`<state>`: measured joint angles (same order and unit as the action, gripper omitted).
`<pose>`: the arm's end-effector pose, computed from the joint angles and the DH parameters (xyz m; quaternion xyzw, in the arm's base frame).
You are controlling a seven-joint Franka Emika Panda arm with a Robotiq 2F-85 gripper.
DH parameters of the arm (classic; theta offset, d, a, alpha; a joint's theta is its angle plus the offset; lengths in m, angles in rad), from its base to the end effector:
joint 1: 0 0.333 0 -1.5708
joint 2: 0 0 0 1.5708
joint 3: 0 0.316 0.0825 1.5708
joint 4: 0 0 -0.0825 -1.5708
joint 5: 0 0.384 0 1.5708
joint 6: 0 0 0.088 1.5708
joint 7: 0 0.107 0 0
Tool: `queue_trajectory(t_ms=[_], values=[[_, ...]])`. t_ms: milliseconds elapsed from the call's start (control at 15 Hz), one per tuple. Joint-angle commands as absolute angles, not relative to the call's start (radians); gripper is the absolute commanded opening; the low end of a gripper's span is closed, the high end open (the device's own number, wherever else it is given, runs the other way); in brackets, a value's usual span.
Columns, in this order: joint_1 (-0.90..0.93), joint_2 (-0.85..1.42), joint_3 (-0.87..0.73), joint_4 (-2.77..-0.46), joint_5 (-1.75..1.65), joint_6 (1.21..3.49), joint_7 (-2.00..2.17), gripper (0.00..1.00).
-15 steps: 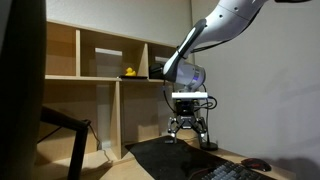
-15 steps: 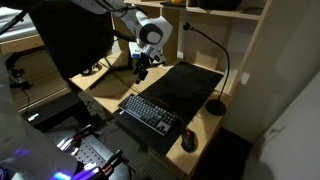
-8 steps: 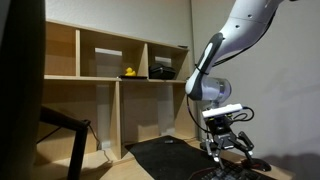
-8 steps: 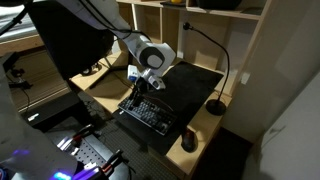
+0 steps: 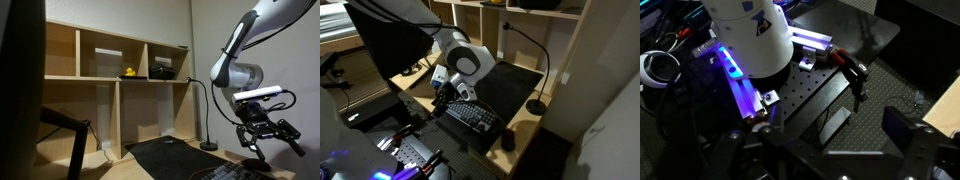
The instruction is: Press a button on the keyboard.
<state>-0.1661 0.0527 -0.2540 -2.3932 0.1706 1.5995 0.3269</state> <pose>0.3611 -0.1427 0.2669 -0.8321 0.3687 0.4044 0.0895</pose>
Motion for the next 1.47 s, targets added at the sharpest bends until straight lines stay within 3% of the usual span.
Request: queue_trajectory(t_ms=[0, 467, 733, 1067, 1400], values=[[-0.180, 0.053, -0.239, -2.394, 0.170, 1.598, 0.327, 1.00], [-0.161, 0.365, -0.205, -2.281, 0.297, 1.751, 0.398, 1.00], [-0.157, 0.373, -0.210, -2.286, 0.286, 1.744, 0.385, 1.00], [-0.163, 0.353, -0.209, -2.317, 0.388, 1.897, 0.398, 1.00], [-0.160, 0.372, -0.208, -2.288, 0.358, 1.857, 0.389, 1.00]])
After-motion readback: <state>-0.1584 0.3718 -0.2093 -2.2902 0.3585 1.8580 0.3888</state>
